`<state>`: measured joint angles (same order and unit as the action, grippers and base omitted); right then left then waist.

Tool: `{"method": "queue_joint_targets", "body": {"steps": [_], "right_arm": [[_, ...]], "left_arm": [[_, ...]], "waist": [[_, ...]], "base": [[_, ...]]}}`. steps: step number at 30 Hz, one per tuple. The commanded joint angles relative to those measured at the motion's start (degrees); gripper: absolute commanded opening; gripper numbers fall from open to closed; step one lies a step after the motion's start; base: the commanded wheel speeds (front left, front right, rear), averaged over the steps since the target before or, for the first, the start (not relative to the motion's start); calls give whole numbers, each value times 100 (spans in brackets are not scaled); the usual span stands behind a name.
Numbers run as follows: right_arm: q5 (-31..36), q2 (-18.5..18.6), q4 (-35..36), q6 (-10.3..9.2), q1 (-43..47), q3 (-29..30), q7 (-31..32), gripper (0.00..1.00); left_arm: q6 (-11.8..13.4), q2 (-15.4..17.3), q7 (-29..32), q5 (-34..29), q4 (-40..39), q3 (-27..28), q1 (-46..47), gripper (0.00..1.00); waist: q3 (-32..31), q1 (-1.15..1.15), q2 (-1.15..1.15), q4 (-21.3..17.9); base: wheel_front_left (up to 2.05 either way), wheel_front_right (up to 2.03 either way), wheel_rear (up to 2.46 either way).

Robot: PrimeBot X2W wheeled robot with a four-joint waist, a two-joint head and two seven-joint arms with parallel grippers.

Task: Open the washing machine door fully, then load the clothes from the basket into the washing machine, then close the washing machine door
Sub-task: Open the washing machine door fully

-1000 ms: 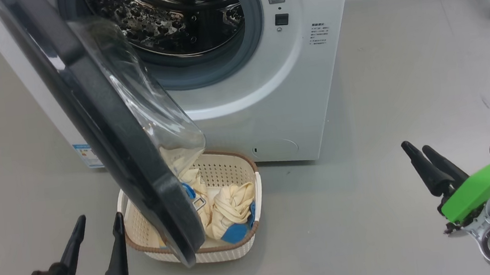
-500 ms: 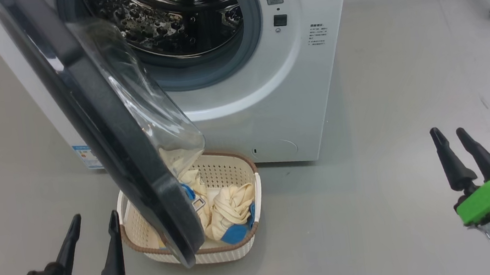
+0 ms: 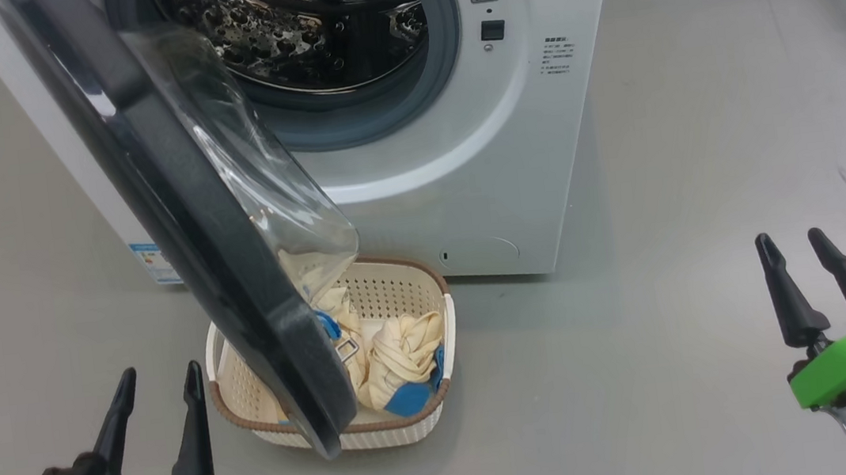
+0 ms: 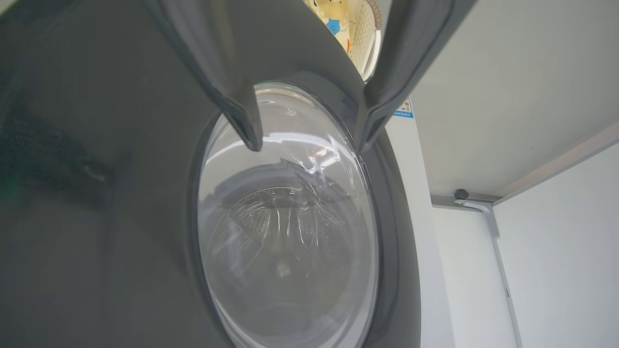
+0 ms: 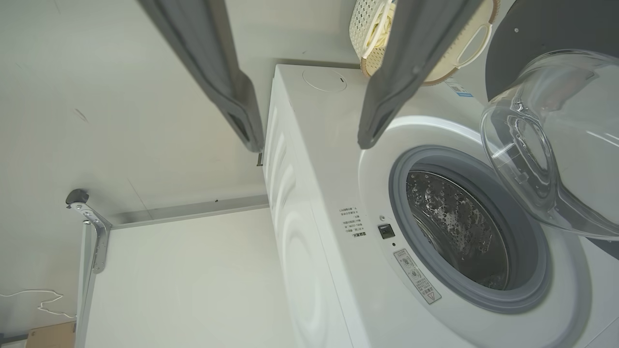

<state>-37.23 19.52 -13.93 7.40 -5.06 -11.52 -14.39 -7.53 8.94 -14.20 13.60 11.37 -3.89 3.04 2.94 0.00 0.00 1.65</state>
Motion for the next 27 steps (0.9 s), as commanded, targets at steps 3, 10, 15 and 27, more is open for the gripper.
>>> {"method": "queue_joint_targets", "body": {"steps": [3, 10, 15, 27], "right_arm": [[165, 44, 77, 9, -31, 28, -61, 100], [322, -23, 41, 9, 27, 124, -61, 100], [380, -40, 31, 9, 69, 130, -61, 100], [478, -36, 101, 9, 138, 131, -61, 100]], "left_arm": [[4, 51, -80, -61, -196, 236, 179, 100], [4, 7, -80, -40, -156, 266, 236, 100], [4, 5, -80, -56, -139, 293, 225, 100], [66, -151, -80, 97, -776, 919, 413, 0]], "waist": [[79, 0, 0, 43], [138, 0, 0, 113], [116, 0, 0, 133], [22, 0, 0, 239]], "base": [[0, 0, 0], [0, 0, 0], [0, 0, 0], [0, 0, 0]]}}
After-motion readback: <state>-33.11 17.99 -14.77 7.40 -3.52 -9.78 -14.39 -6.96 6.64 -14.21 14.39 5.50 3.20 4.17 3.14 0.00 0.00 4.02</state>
